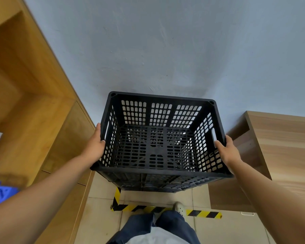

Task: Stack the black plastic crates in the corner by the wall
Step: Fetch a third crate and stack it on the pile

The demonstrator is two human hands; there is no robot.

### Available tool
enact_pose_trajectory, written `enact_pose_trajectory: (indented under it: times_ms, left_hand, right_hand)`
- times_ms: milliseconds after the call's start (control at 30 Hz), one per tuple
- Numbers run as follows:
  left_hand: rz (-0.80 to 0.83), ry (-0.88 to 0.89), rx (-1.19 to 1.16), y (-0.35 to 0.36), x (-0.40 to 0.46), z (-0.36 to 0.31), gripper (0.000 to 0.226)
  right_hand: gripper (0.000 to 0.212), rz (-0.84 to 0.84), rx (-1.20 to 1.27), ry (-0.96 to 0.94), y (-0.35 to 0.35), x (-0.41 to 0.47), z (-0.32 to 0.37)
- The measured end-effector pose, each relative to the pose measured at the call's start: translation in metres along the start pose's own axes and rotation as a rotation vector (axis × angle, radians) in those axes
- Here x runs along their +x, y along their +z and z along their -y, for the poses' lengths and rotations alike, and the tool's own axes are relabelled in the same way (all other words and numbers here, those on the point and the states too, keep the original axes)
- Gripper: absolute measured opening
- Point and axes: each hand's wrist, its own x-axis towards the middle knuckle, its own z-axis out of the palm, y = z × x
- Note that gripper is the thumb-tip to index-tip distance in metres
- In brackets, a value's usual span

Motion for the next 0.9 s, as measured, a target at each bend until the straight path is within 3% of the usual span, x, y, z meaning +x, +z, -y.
enact_pose_trajectory:
  times_ms: [767, 833, 900]
  left_hand:
    - [-0.015, 0.083, -0.13, -0.001, 0.002, -0.005, 0.067]
    - [-0.037, 0.104, -0.087, 0.001, 0.002, -0.002, 0.065]
    - [-0.11, 0.155, 0.16, 0.004, 0.001, 0.003, 0.061]
  right_hand:
    - [0.06, -0.126, -0.229, -0.121, 0.01, 0.0, -0.004]
    - [0.059, -0.138, -0.24, -0.135, 0.01, -0.003, -0.003]
    - [0.059, -0.145, -0.268, -0.176, 0.009, -0.009, -0.004]
